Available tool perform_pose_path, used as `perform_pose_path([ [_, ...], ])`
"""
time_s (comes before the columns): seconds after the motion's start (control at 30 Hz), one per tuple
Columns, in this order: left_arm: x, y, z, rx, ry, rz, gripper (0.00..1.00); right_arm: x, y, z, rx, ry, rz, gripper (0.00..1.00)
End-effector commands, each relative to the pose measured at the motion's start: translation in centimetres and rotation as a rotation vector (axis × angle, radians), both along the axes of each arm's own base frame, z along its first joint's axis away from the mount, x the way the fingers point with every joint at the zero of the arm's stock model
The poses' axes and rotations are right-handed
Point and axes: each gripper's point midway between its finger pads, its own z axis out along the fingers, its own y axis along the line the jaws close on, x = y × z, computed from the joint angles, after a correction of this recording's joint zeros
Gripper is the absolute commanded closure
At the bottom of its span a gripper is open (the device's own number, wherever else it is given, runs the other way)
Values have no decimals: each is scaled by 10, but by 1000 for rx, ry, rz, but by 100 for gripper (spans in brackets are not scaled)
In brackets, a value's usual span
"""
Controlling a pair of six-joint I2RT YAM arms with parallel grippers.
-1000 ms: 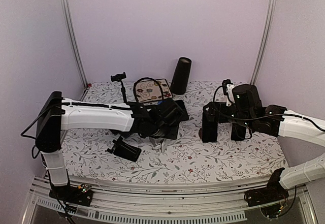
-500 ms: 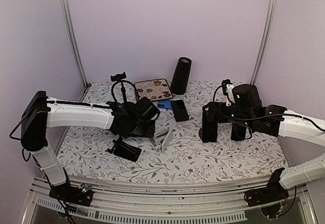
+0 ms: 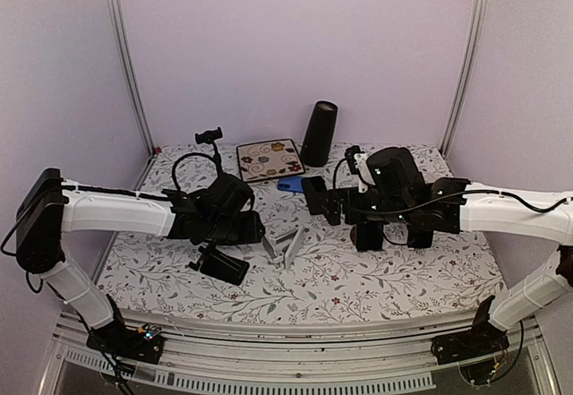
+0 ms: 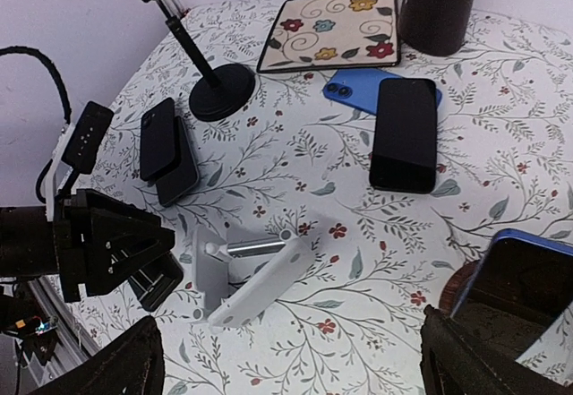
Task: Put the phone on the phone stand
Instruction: Pick up the phone stand from the center of the board.
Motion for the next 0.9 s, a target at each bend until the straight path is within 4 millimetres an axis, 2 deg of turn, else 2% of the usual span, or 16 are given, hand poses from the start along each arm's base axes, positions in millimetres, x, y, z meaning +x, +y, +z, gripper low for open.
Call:
perform_pose_path([
  [0.0, 2, -2, 16, -89, -27, 7, 58, -2, 36, -25, 17, 95, 32, 0],
  [0.1, -1, 1, 15, -95, -27, 6, 58, 0, 53, -51, 15, 156, 46, 0],
  [0.3, -7, 6, 15, -114, -31, 7, 59, 4, 75, -78, 59, 226, 50, 2],
  [0.87, -15, 13, 19, -151, -49, 2, 59, 9, 103, -139, 79, 355, 38, 10],
])
